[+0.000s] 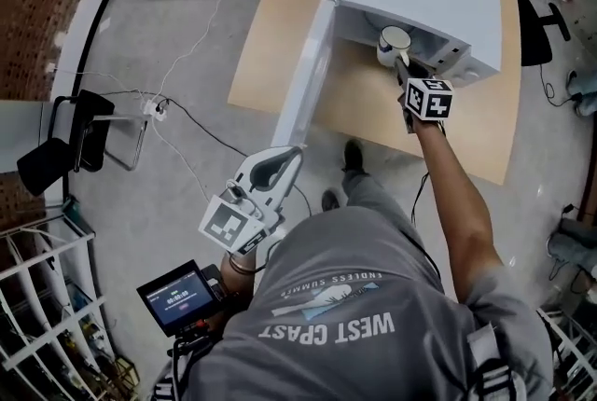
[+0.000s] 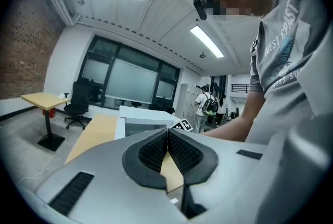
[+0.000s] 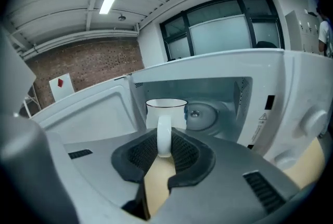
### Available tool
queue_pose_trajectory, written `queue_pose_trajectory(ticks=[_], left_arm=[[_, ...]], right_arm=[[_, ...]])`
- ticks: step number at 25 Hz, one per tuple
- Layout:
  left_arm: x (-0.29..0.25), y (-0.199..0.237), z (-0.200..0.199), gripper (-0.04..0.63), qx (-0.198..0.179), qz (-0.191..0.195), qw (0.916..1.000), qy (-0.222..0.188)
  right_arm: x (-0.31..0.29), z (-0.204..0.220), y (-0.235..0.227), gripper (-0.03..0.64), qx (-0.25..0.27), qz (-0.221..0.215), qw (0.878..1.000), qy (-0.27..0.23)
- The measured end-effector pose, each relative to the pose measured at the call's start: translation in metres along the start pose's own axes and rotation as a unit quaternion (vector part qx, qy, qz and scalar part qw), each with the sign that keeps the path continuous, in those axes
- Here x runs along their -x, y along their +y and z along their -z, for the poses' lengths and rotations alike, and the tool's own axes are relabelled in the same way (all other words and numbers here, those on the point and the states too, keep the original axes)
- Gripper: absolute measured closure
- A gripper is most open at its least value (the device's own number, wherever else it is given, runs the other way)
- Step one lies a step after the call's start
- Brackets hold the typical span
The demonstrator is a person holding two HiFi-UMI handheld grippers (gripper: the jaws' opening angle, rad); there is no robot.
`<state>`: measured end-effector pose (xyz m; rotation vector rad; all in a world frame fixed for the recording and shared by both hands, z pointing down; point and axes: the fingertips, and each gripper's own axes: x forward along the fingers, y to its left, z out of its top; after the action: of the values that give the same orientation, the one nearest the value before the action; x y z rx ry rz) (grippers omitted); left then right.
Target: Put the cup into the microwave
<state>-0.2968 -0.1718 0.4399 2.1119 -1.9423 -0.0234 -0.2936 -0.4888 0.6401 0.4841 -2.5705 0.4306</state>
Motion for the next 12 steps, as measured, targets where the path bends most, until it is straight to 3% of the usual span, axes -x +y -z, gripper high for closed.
queue_pose_trajectory(ticks=[3,7,10,12], left_arm=[[-0.003,0.008,0.002,0.574,0.013,-0.014,0.9997,0.015],[-0.011,-0.011,-0.008,0.574,0.026,-0.021,0.9989,0.032],[-0.003,-0.018,0.006,0.574,0.04,-0.024,0.997,0.061],[0.008,-0.017,0.016,0.574,0.043,-0.024,0.9974,0.053]], right_arm=[[-0.027,0.0,-0.01,0.551,0.004,0.008,1.0,0.0],[-0.013,-0.02,-0.043,0.551,0.013,0.022,0.999,-0.029],[-0.012,-0.029,-0.05,0.551,0.025,0.04,0.997,-0.059],[-0.015,-0.021,-0.044,0.551,0.023,0.059,0.996,-0.069]])
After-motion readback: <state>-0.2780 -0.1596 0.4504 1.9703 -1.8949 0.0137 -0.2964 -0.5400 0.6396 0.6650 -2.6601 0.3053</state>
